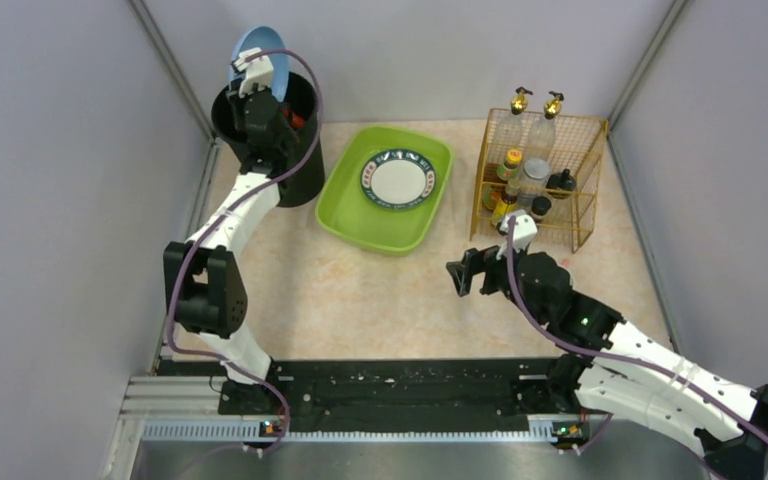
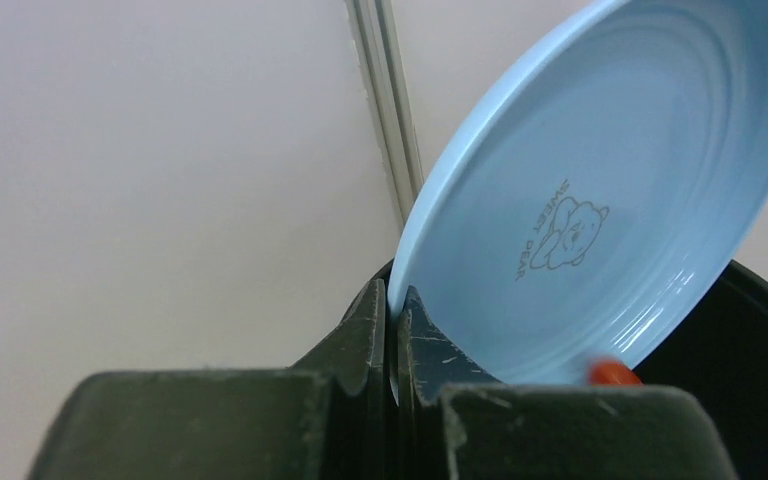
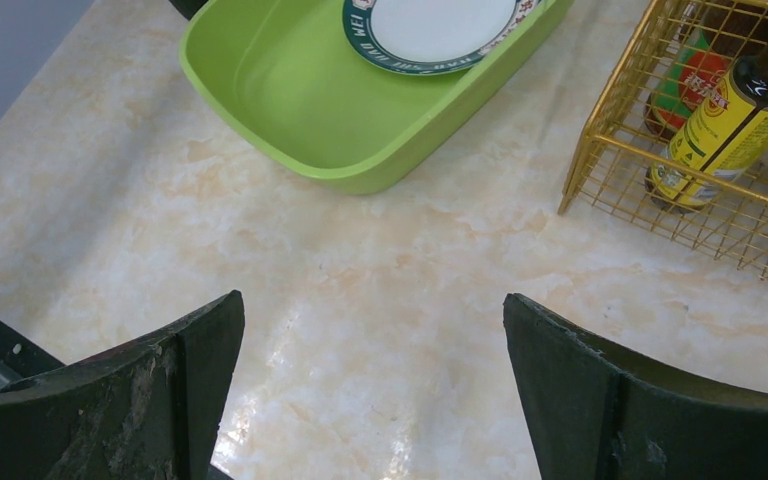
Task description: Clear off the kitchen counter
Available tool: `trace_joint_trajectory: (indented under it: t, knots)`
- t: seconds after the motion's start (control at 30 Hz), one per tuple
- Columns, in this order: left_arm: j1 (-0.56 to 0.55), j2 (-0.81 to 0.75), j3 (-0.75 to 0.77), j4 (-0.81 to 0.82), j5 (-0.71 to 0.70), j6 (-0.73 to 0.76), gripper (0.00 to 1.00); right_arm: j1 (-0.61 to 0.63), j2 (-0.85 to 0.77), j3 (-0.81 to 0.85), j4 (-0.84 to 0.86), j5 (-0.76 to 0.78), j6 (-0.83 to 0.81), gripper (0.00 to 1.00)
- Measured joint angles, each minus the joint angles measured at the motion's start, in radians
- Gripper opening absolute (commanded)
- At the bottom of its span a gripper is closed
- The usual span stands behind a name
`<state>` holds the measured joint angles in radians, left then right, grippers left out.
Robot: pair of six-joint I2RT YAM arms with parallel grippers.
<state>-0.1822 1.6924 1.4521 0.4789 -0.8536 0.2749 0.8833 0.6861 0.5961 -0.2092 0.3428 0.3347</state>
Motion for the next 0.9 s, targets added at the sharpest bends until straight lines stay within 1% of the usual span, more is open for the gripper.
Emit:
trace_joint_trajectory:
  t: [0.13, 0.23, 0.43, 0.57, 0.7, 0.8, 0.9]
  knots:
    - [-0.032, 0.033, -0.016, 0.14, -0.023, 0.16, 0.0, 0.0, 0.0, 0.0, 0.0, 0.0, 0.003, 0.99]
    - [-0.047, 0.043, -0.024, 0.22, -0.033, 0.249, 0.0, 0.0, -0.001, 0.0, 0.0, -0.001, 0.008, 0.99]
    - [-0.063, 0.047, -0.028, 0.315, -0.047, 0.346, 0.0, 0.0, -0.014, 0.0, 0.0, -0.002, 0.01, 0.99]
    - [-0.072, 0.047, -0.028, 0.346, -0.058, 0.38, 0.0, 0.0, -0.019, 0.0, 0.0, -0.002, 0.01, 0.99]
    - [-0.089, 0.045, -0.027, 0.347, -0.062, 0.383, 0.0, 0.0, -0.019, 0.0, -0.001, -0.003, 0.01, 0.99]
    - [-0.106, 0.029, -0.027, 0.311, -0.061, 0.369, 0.0, 0.0, -0.019, 0.0, -0.001, -0.003, 0.01, 0.99]
    - [-0.122, -0.014, -0.023, 0.249, -0.058, 0.324, 0.0, 0.0, -0.019, 0.0, -0.002, -0.003, 0.01, 0.99]
